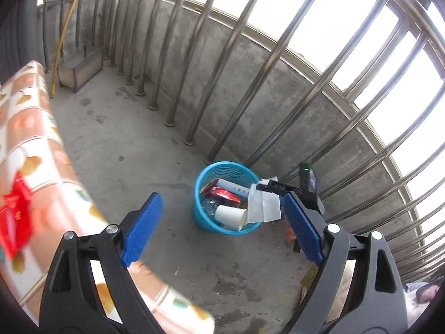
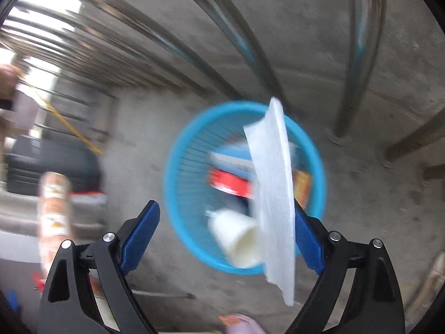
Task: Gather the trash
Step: 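Open the left gripper to drop the box while the right drops the tissue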
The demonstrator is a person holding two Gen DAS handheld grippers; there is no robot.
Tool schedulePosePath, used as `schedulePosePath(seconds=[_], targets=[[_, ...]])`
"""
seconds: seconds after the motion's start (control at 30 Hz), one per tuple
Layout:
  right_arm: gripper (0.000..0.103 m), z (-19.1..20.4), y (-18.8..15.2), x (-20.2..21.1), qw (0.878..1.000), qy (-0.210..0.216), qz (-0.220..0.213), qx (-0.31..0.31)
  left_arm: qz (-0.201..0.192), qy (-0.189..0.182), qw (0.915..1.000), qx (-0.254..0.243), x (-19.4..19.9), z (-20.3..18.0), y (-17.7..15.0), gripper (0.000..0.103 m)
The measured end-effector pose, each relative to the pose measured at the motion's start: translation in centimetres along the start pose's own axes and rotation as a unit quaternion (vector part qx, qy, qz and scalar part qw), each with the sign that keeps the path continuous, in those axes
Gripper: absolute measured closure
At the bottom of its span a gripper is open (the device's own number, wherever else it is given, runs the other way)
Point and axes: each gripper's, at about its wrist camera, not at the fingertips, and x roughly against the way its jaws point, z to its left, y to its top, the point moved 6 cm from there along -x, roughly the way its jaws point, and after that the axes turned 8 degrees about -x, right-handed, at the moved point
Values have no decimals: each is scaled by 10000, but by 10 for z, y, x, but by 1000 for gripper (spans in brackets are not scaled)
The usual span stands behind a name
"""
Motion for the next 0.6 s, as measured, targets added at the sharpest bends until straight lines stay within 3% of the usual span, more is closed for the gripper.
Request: schedulePosePath(seconds=[0.07, 0.1, 0.3, 0.37, 0.43, 0.6], targets=[[15, -18, -1, -15, 9976, -616, 279, -134, -56, 134, 9999, -15, 20, 9, -10, 19], [15, -24, 0, -15, 9970, -680, 286, -232, -93, 201, 9998, -12, 29, 13, -14, 19], [15, -28, 0, -1, 9975, -565, 292, -313, -293, 517, 9982, 100, 71, 41, -37, 19], [15, -16, 1, 4, 9989, -185, 332, -267, -329, 541, 9978, 212, 81, 50, -46, 19], [15, 2, 0, 12, 9978, 460, 421, -212, -359, 529, 9974, 331, 91, 59, -54, 19], [15, 72, -7, 33, 9847, 1579, 637, 364, -508, 635, 9950, 577, 112, 80, -71, 19]])
